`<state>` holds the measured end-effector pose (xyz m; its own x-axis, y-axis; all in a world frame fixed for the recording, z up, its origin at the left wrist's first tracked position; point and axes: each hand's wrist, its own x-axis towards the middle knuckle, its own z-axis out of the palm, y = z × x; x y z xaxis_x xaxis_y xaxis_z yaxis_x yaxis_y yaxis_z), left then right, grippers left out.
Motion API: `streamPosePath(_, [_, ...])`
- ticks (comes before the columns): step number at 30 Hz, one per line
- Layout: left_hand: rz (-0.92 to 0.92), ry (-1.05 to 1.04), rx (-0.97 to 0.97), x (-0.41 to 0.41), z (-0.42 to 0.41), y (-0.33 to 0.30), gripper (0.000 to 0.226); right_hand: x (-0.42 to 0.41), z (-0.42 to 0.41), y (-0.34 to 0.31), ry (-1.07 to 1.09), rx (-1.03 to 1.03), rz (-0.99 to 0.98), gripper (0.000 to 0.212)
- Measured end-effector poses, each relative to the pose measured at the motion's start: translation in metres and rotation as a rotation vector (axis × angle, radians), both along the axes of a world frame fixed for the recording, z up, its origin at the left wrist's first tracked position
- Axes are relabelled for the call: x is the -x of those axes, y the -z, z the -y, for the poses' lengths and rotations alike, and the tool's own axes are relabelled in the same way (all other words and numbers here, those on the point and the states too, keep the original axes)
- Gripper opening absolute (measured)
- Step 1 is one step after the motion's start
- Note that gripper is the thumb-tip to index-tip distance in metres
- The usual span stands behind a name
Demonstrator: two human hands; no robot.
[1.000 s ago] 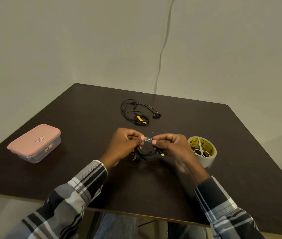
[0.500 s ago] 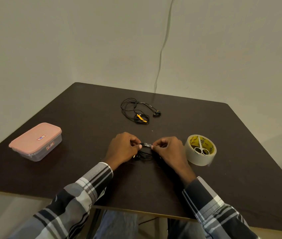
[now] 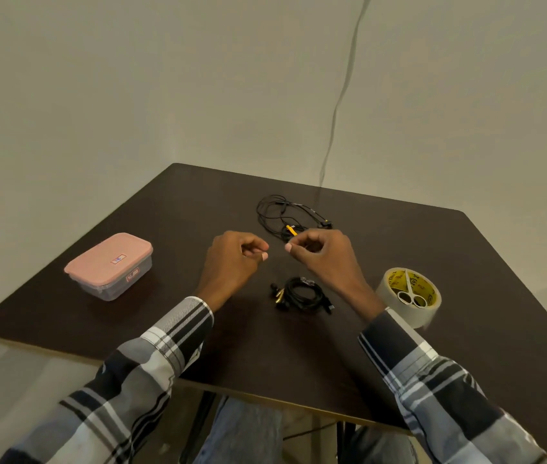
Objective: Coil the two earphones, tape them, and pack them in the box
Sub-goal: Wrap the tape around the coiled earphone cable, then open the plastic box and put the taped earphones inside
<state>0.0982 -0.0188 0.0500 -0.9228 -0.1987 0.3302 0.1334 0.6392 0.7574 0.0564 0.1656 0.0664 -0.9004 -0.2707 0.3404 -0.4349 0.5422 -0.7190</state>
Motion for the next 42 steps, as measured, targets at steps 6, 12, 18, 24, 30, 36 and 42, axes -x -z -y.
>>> streamPosePath(6, [-0.078,-0.123,-0.007,-0.025,0.048,-0.012,0.012,-0.006,0.072,-0.009,-0.305,-0.067,-0.05,0.024])
streamPosePath(12, [-0.141,-0.278,0.088,-0.054,0.096,-0.013,0.015,-0.009,0.137,-0.005,-0.481,-0.12,-0.053,0.039])
streamPosePath(18, [-0.225,-0.505,0.245,-0.094,0.152,0.017,0.045,-0.015,0.201,0.004,-0.608,-0.168,-0.081,0.051])
streamPosePath(24, [-0.009,-0.464,0.095,-0.104,0.172,0.037,0.077,-0.013,0.225,0.017,-0.678,-0.225,-0.087,0.05])
streamPosePath(30, [0.019,-0.394,0.024,-0.091,0.171,0.038,0.088,-0.004,0.216,0.023,-0.636,-0.3,-0.085,0.046])
streamPosePath(36, [0.011,-0.188,-0.022,-0.072,0.152,0.034,0.09,0.008,0.177,0.018,-0.582,-0.415,-0.155,0.041])
streamPosePath(42, [0.068,0.111,-0.011,-0.048,0.126,0.031,0.085,0.018,0.118,0.012,-0.547,-0.535,-0.184,0.049])
